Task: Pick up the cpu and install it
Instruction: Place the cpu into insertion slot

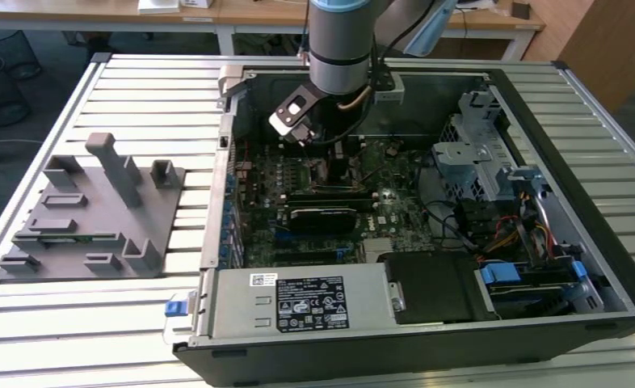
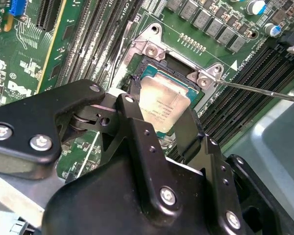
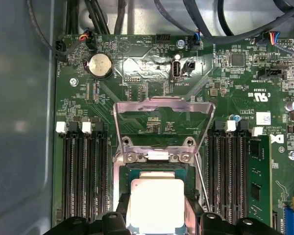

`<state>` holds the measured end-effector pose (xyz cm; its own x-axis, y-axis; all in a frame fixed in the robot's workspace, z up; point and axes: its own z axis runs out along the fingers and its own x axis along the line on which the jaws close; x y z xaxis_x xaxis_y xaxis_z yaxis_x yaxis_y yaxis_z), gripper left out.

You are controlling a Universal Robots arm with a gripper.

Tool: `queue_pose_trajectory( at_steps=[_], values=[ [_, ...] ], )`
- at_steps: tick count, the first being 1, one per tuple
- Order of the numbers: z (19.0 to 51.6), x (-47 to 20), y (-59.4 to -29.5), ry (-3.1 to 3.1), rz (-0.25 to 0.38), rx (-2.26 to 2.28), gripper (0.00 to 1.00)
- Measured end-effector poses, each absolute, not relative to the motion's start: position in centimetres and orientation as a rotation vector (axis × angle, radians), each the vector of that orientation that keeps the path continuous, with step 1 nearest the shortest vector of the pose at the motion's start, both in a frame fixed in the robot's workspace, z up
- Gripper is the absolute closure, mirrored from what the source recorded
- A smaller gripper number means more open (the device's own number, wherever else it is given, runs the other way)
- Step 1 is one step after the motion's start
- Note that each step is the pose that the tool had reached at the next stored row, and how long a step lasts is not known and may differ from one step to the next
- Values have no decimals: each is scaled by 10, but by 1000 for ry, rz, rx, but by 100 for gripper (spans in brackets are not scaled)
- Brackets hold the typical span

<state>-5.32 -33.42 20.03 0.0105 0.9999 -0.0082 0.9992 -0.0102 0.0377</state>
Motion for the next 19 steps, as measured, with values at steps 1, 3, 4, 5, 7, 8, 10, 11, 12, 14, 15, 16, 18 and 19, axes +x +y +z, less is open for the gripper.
queue_pose_trajectory(
  at_steps=[1, 3, 4, 5, 7, 8, 10, 11, 12, 14, 15, 16, 18, 19],
  values=[
    [200, -53, -334, 2184, 32, 2212, 47],
    [199, -53, -334, 2180, 32, 2216, 47],
    [199, -53, -334, 2180, 32, 2217, 47],
    [198, -53, -334, 2179, 32, 2217, 47],
    [197, -53, -334, 2178, 31, 2218, 47],
    [197, -53, -334, 2178, 31, 2218, 47],
    [196, -53, -334, 2177, 31, 2218, 47],
    [196, -53, -334, 2177, 31, 2219, 47],
    [195, -53, -334, 2177, 31, 2219, 47],
    [195, -53, -334, 2177, 31, 2219, 47],
    [195, -53, -334, 2177, 32, 2219, 47],
    [195, -53, -334, 2177, 32, 2219, 47],
    [195, -53, -334, 2177, 32, 2219, 47],
    [195, -53, -334, 2177, 32, 2219, 47]
  ],
)
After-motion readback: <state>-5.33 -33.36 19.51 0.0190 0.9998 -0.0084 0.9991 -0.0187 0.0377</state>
